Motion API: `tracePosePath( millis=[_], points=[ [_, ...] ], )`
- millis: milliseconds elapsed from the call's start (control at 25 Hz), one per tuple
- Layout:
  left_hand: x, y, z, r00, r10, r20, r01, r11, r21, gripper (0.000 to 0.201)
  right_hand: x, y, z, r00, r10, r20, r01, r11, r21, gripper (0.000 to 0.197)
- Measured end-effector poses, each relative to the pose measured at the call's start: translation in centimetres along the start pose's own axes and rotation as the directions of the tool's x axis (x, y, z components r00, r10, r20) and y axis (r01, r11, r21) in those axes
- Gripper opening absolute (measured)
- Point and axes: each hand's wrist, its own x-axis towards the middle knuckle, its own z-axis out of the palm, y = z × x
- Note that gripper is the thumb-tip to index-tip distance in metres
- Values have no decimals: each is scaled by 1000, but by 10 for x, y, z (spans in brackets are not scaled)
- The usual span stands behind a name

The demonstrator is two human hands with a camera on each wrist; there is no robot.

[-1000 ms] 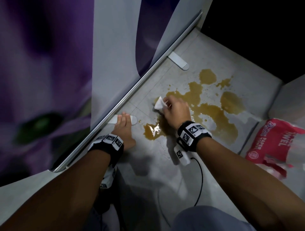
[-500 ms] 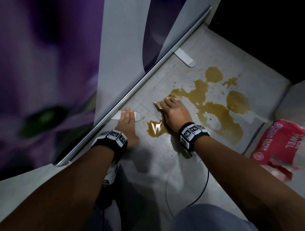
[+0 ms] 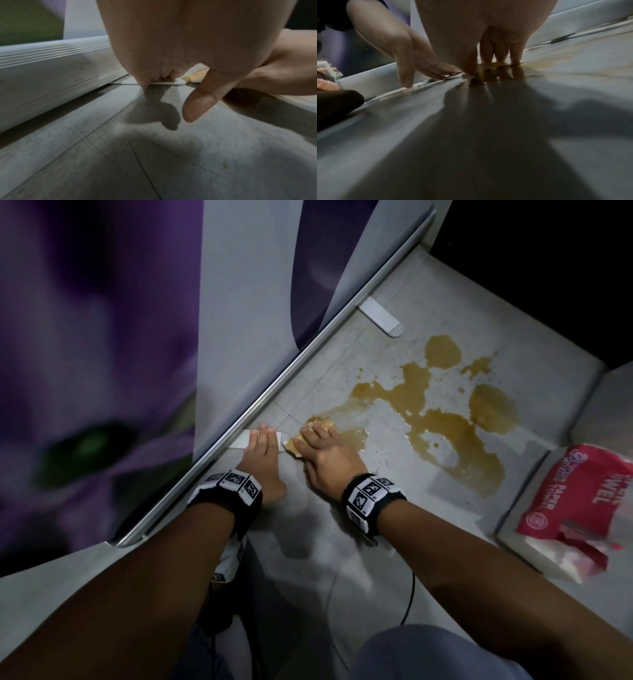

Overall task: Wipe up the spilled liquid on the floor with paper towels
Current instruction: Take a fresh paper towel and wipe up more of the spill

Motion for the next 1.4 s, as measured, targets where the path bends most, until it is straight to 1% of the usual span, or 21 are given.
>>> tracePosePath(
  millis=[120,200,320,480,560,640,720,1000,1080,1120,1160,1200,1240,1280,1320,1360,1400],
  points=[
    [1,-1,0,1000,-6,-1,6,1000,3,107,-4,5,-1,993,-115,41,115,993,-12,54],
    [2,-1,0,1000,-3,2,3,1000,-3,107,-10,11,-1,976,-208,57,210,977,-22,54],
    [1,-2,-1,1000,-10,11,10,1000,-13,109,-17,24,-5,930,-360,77,362,932,-4,48],
    [0,-3,-2,1000,-4,29,5,1000,-21,110,-27,45,-15,856,-498,140,492,867,75,48],
    [0,-4,-2,1000,-5,31,6,1000,-22,109,-29,55,-21,816,-553,170,547,833,82,48],
    [0,-4,-2,1000,-5,27,5,1000,-24,108,-30,65,-30,800,-571,184,568,820,77,48],
    [0,-3,-1,1000,-3,18,4,1000,-19,109,-34,74,-36,809,-557,188,553,829,78,48],
    [-1,-4,-1,1000,-3,11,3,1000,-25,110,-55,102,-49,871,-448,199,442,894,77,46],
    [-2,-3,0,1000,-6,3,6,1000,-27,108,-60,100,-52,893,-397,214,384,918,102,47],
    [-2,-1,-1,1000,-2,-6,2,1000,-29,108,-63,96,-53,913,-351,209,328,935,138,47],
    [-2,-1,0,1000,3,-17,-3,1000,-29,108,-66,91,-52,941,-282,186,246,950,194,47],
    [-2,0,0,1000,6,-25,-7,1000,-29,107,-68,86,-51,974,-188,128,151,954,259,46],
    [-2,0,0,1000,8,-29,-9,1000,-29,107,-70,81,-50,995,-88,40,70,945,321,44],
    [-2,0,0,1000,8,-29,-9,1000,-28,107,-71,76,-47,998,-7,-55,26,937,348,41],
    [-2,0,0,1000,7,-25,-8,1000,-28,108,-73,73,-44,992,29,-120,10,949,316,40],
    [-2,-1,0,1000,4,-16,-5,1000,-27,109,-74,73,-41,990,22,-136,10,973,230,42],
    [-2,-1,0,1000,2,-6,-2,1000,-26,109,-75,74,-37,993,-3,-117,18,992,123,47]
  ],
)
